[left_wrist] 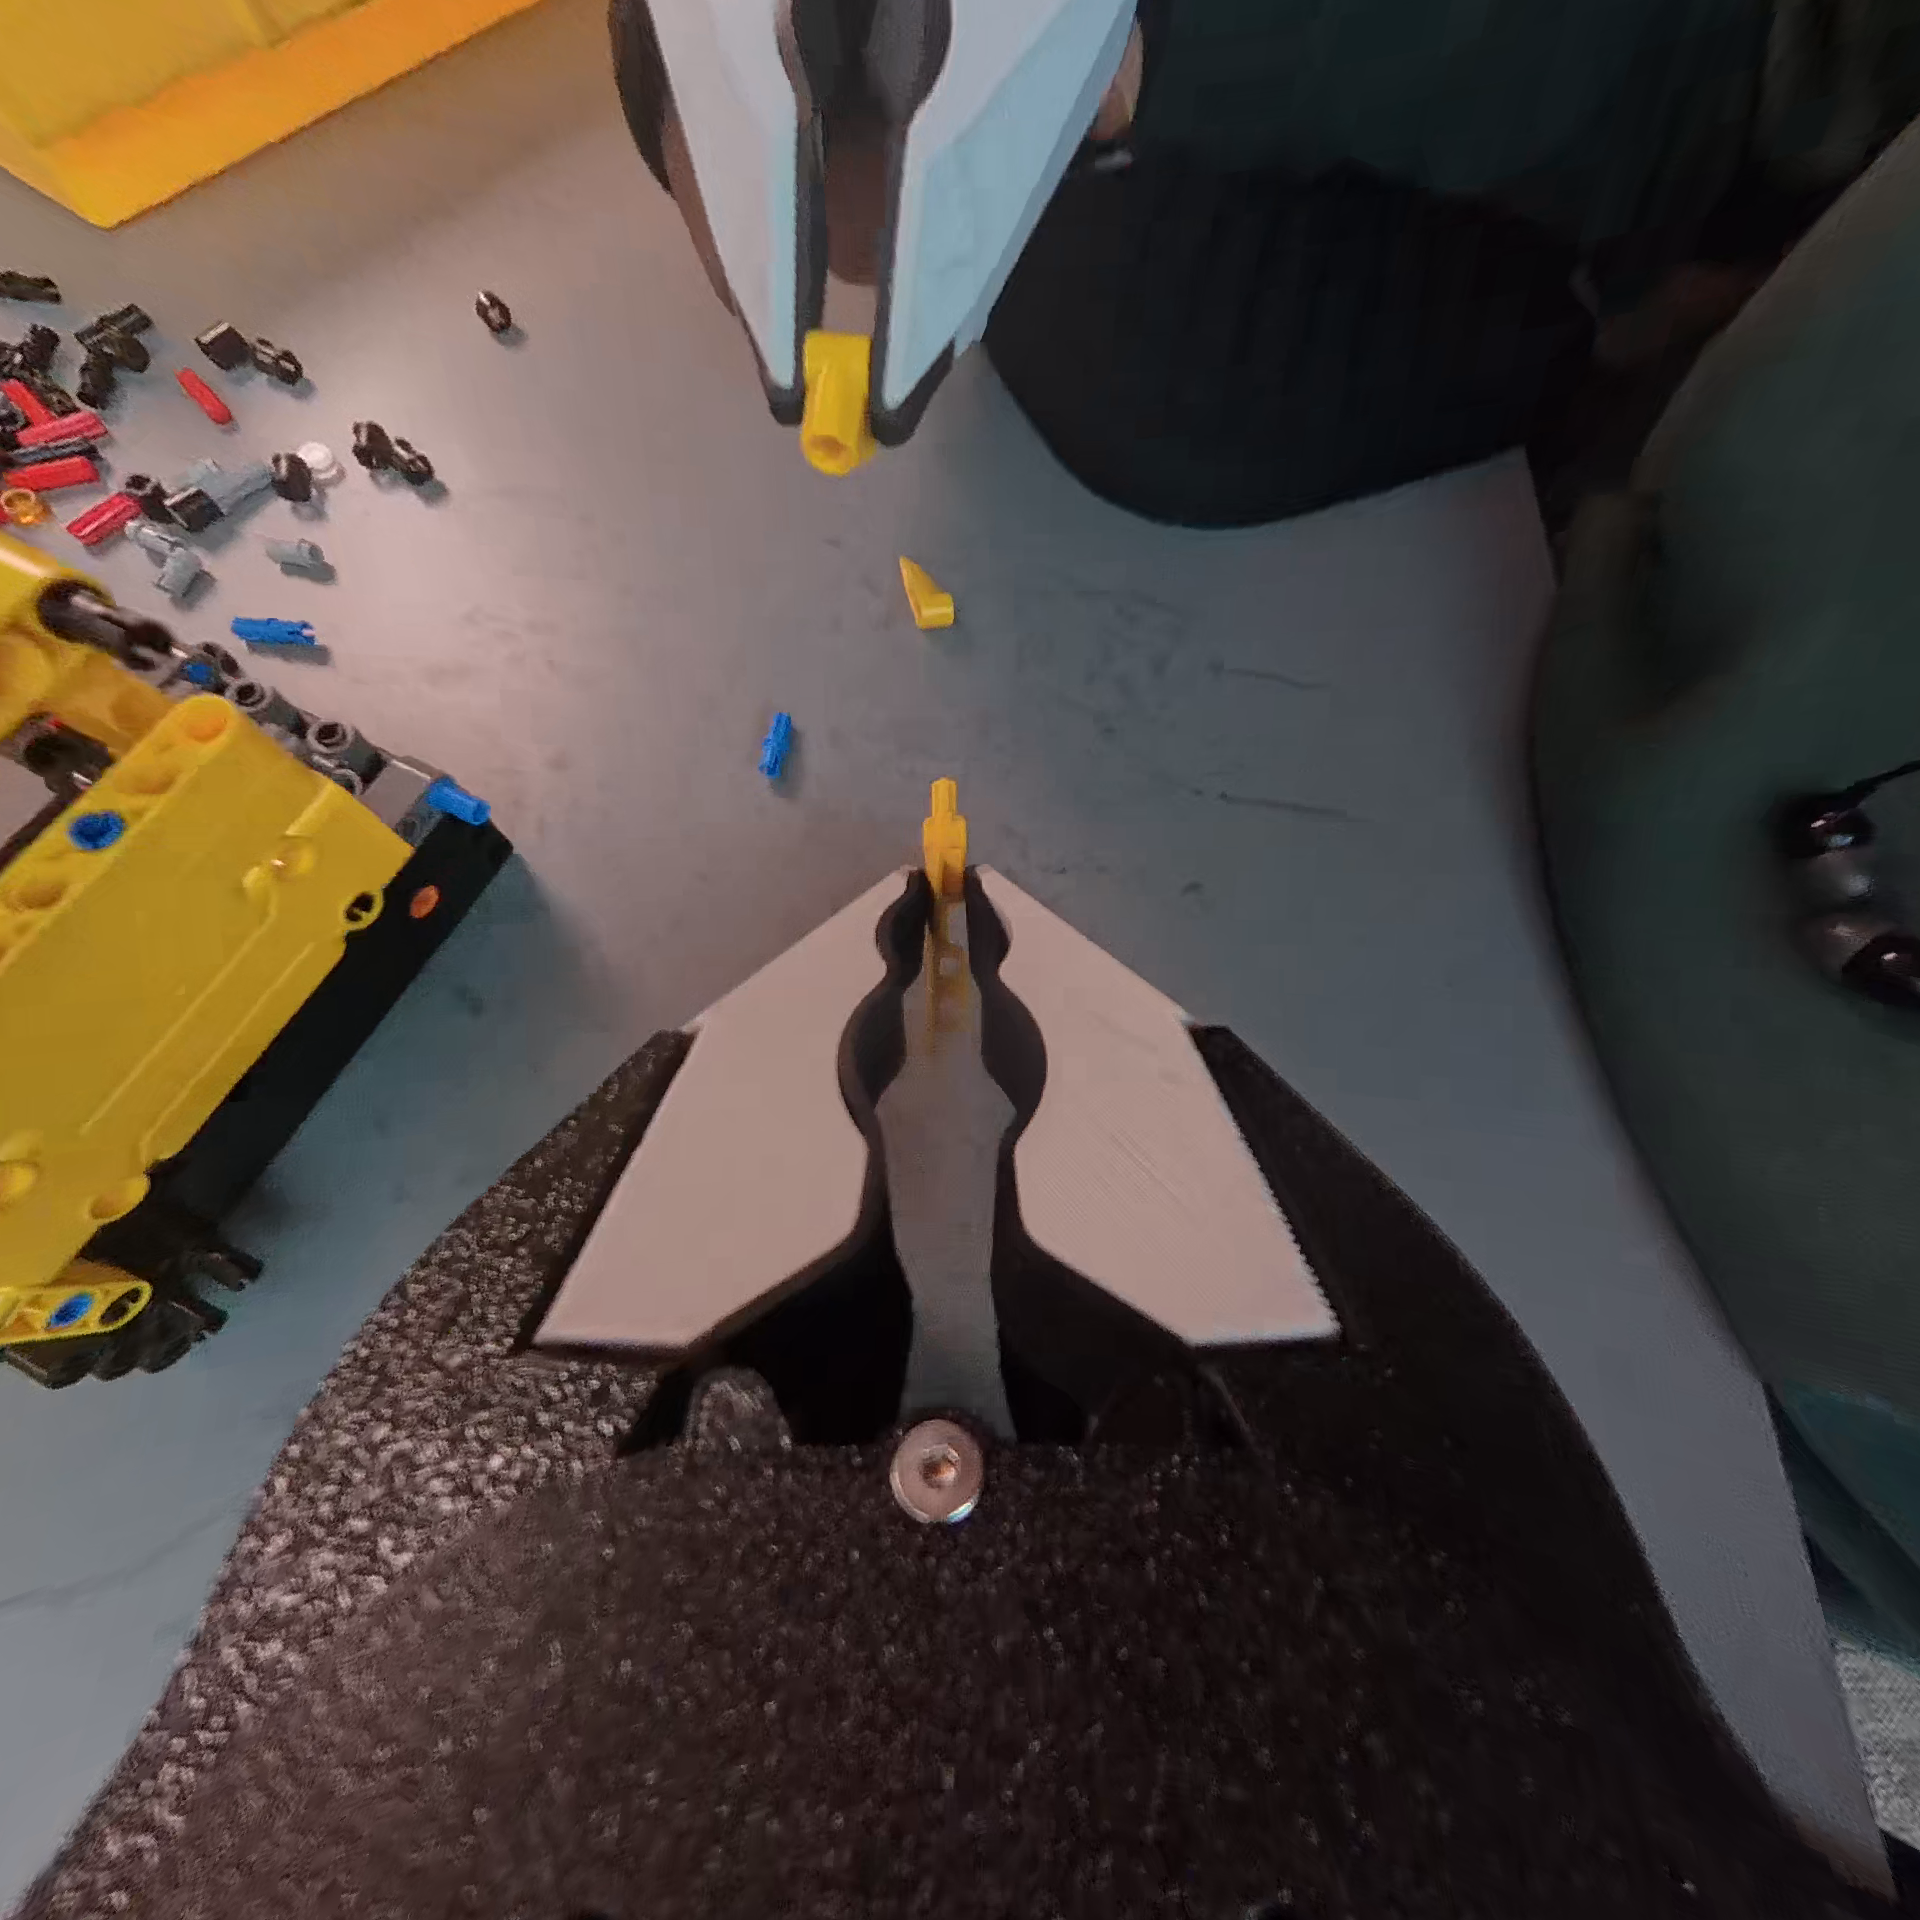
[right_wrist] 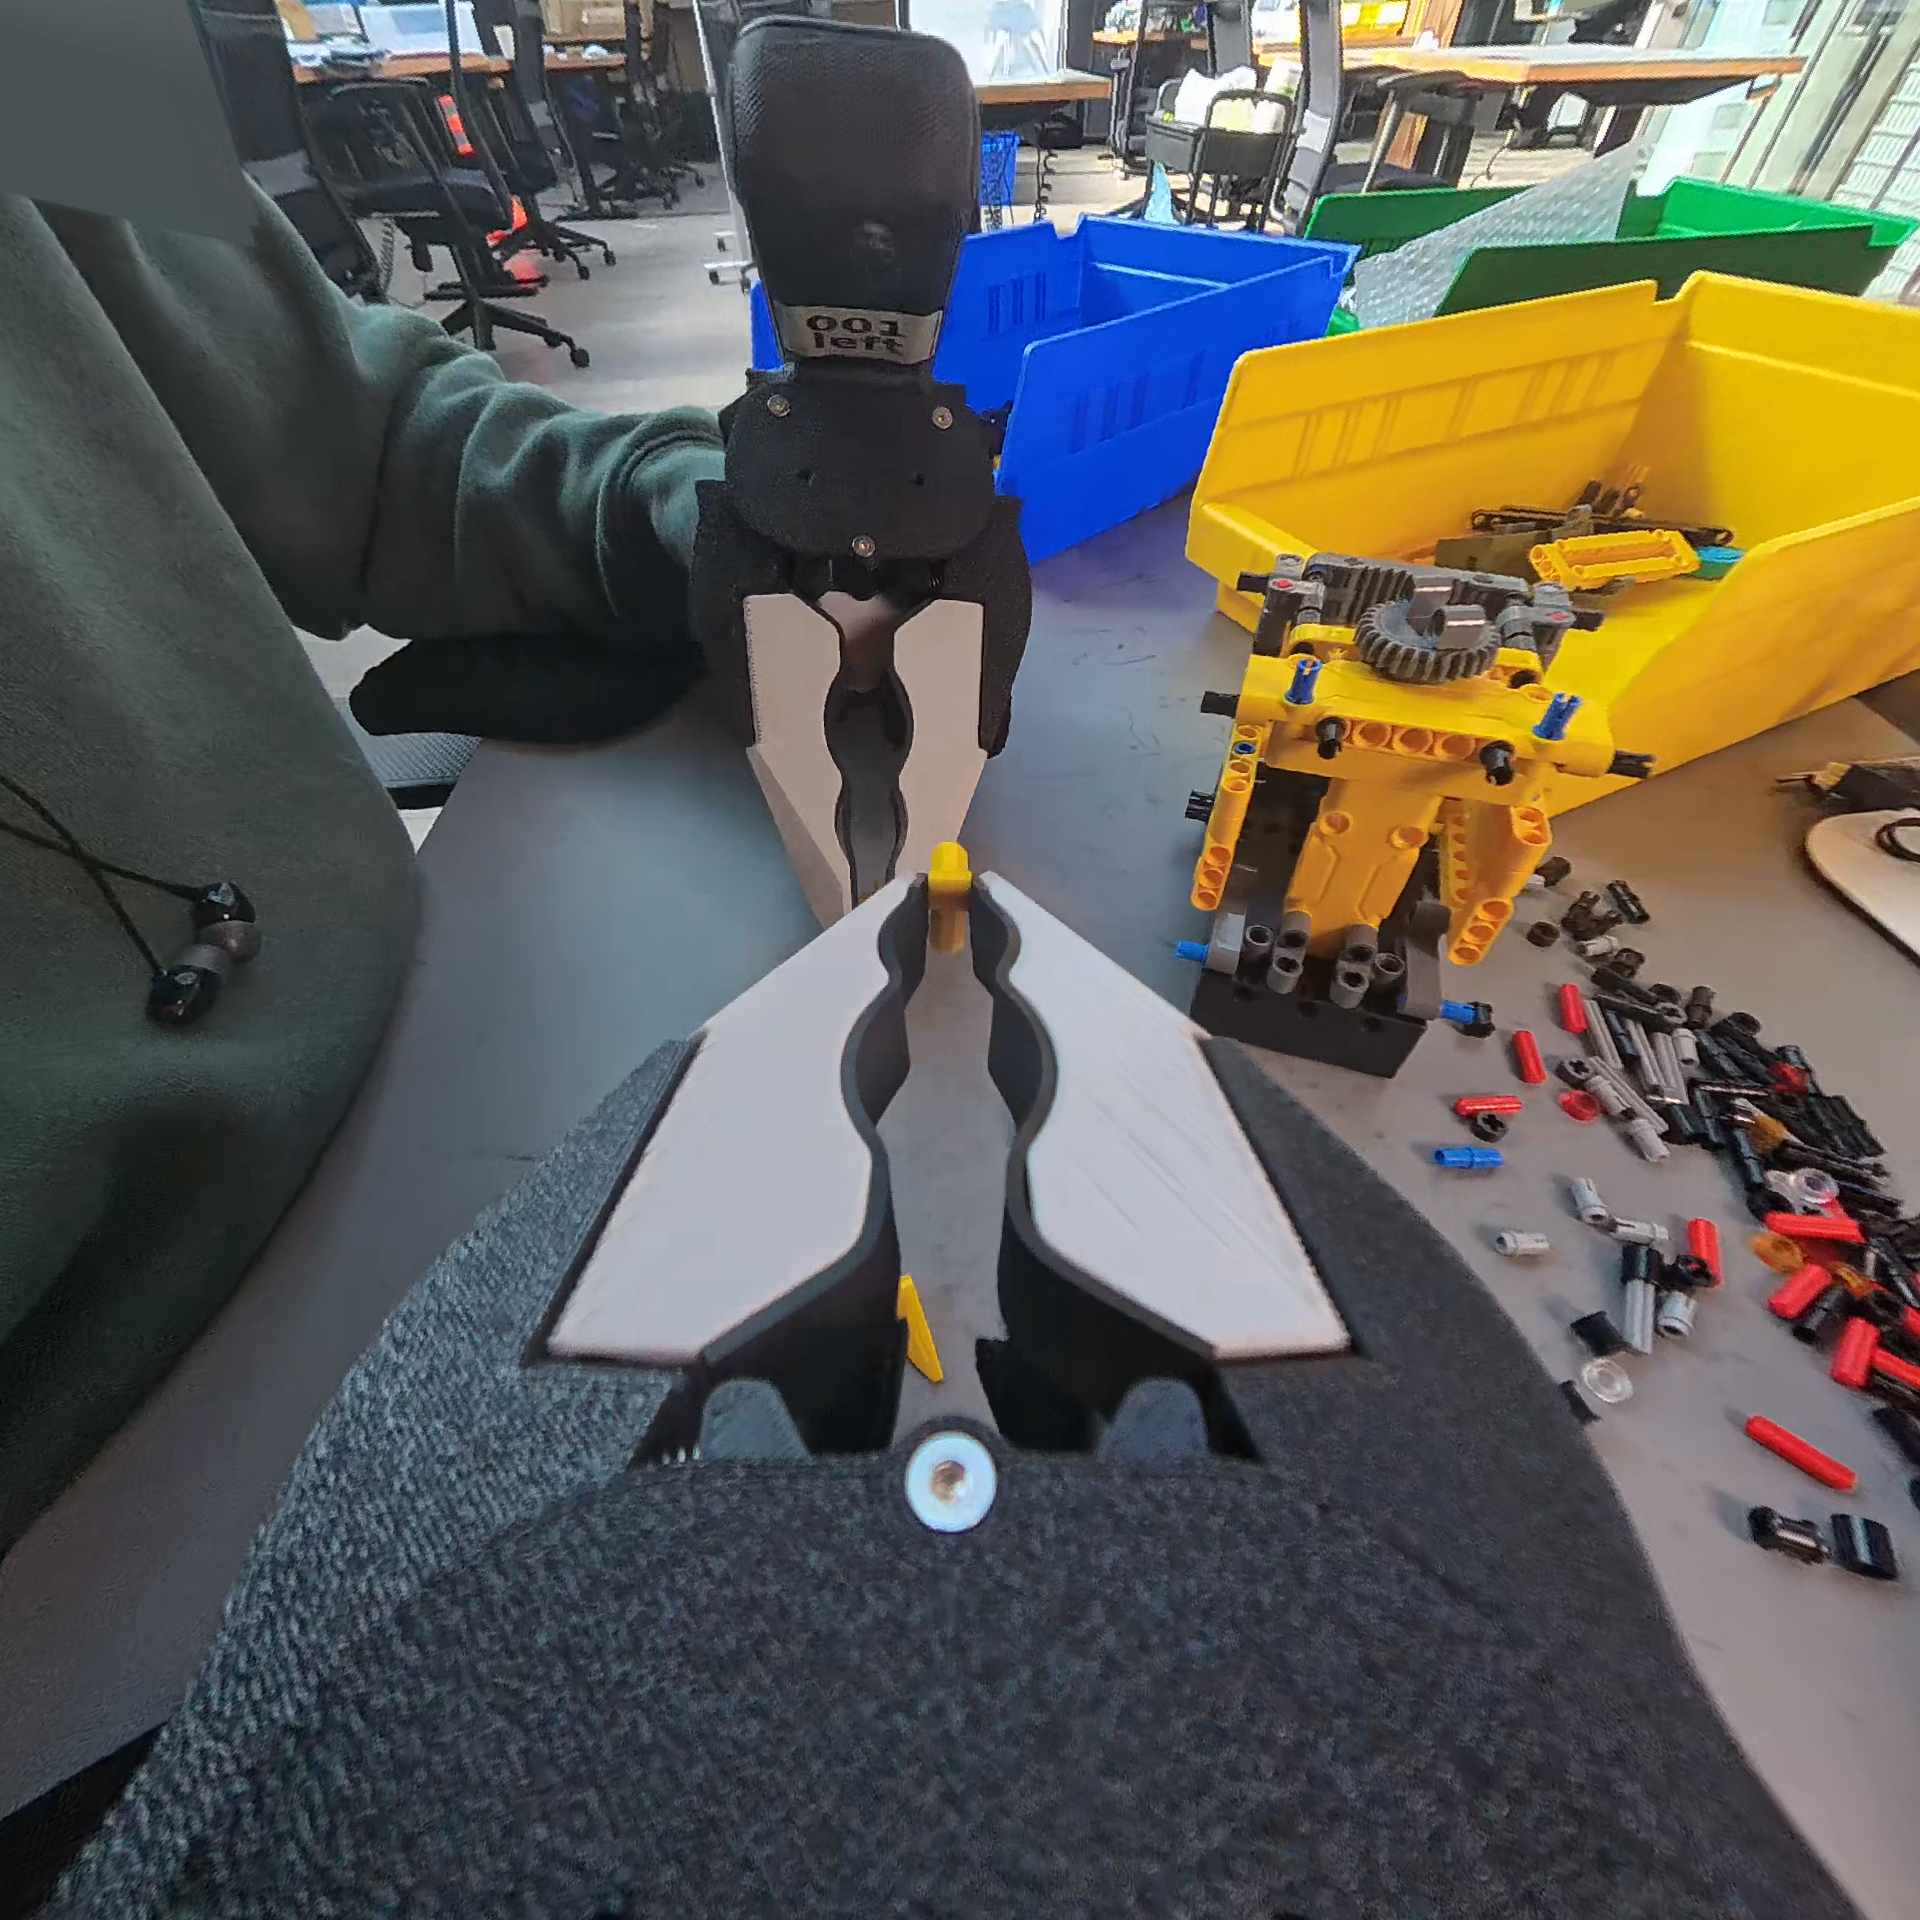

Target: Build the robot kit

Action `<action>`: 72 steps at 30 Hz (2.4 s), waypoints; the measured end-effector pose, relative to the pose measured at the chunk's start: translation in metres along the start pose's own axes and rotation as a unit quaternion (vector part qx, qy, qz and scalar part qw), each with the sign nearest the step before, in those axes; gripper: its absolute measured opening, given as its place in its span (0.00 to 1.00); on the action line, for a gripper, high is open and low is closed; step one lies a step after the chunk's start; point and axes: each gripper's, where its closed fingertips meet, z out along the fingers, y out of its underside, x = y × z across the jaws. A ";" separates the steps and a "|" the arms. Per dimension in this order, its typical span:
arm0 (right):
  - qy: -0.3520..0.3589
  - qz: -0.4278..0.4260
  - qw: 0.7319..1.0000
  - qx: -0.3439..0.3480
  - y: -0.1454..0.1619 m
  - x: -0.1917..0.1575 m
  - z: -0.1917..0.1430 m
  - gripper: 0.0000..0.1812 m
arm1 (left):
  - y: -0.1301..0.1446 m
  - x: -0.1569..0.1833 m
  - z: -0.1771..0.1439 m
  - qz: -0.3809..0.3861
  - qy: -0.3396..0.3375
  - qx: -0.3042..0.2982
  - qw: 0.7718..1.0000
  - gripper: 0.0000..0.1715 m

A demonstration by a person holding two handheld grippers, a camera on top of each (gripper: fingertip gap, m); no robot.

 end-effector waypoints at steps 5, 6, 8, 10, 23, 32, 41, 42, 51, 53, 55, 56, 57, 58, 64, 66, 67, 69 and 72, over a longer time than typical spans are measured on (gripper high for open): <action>-0.014 0.027 0.999 0.014 -0.004 0.000 -0.003 0.04 | -0.023 -0.004 -0.019 -0.064 0.030 0.084 0.994 0.04; -0.015 0.031 0.999 0.014 -0.003 0.000 -0.002 0.04 | -0.025 -0.005 -0.022 -0.072 0.033 0.092 0.993 0.04; -0.018 0.035 0.999 0.012 -0.002 0.000 0.000 0.04 | -0.028 -0.006 -0.026 -0.078 0.038 0.106 0.991 0.04; -0.021 0.037 0.999 0.010 -0.001 -0.002 0.001 0.04 | -0.029 -0.007 -0.028 -0.079 0.040 0.114 0.990 0.04; -0.036 0.063 0.997 0.002 0.006 -0.003 0.005 0.04 | -0.030 -0.013 -0.028 -0.107 0.040 0.122 0.986 0.04; -0.039 0.057 0.998 -0.011 0.009 -0.007 0.008 0.04 | -0.029 -0.012 -0.027 -0.101 0.032 0.116 0.988 0.04; -0.035 0.052 0.998 -0.011 0.009 -0.006 0.007 0.04 | -0.030 -0.011 -0.025 -0.098 0.031 0.114 0.988 0.04; -0.036 0.053 0.998 -0.013 0.010 -0.006 0.008 0.04 | -0.030 -0.012 -0.025 -0.099 0.030 0.114 0.988 0.04; -0.028 0.054 0.998 -0.018 0.012 -0.003 0.010 0.03 | -0.028 -0.014 -0.024 -0.099 0.026 0.112 0.989 0.04; -0.021 0.060 0.998 -0.013 0.011 0.001 0.009 0.03 | -0.027 -0.015 -0.024 -0.099 0.025 0.111 0.989 0.04; -0.012 0.063 0.998 -0.009 0.010 0.004 0.008 0.03 | -0.026 -0.016 -0.024 -0.099 0.023 0.112 0.989 0.04; -0.010 0.063 0.998 -0.005 0.009 0.005 0.008 0.04 | -0.026 -0.016 -0.025 -0.100 0.023 0.112 0.988 0.04; -0.010 0.065 0.998 -0.002 0.009 0.006 0.008 0.04 | -0.026 -0.017 -0.025 -0.100 0.021 0.113 0.988 0.04; -0.010 0.065 0.998 0.000 0.009 0.006 0.008 0.04 | -0.026 -0.017 -0.025 -0.100 0.018 0.114 0.988 0.04; 0.011 0.077 0.997 0.025 0.003 0.015 0.005 0.04 | -0.028 -0.024 -0.028 -0.083 -0.016 0.119 0.989 0.04; 0.015 0.082 0.996 0.032 0.001 0.017 0.004 0.04 | -0.028 -0.026 -0.029 -0.081 -0.025 0.122 0.989 0.04; 0.017 0.083 0.996 0.033 0.001 0.018 0.003 0.04 | -0.028 -0.028 -0.030 -0.079 -0.030 0.122 0.989 0.04; 0.015 0.086 0.996 0.037 0.000 0.018 0.003 0.04 | -0.027 -0.030 -0.030 -0.077 -0.039 0.121 0.989 0.04; 0.018 0.083 0.995 0.047 -0.002 0.019 0.001 0.04 | -0.026 -0.032 -0.030 -0.077 -0.043 0.122 0.989 0.04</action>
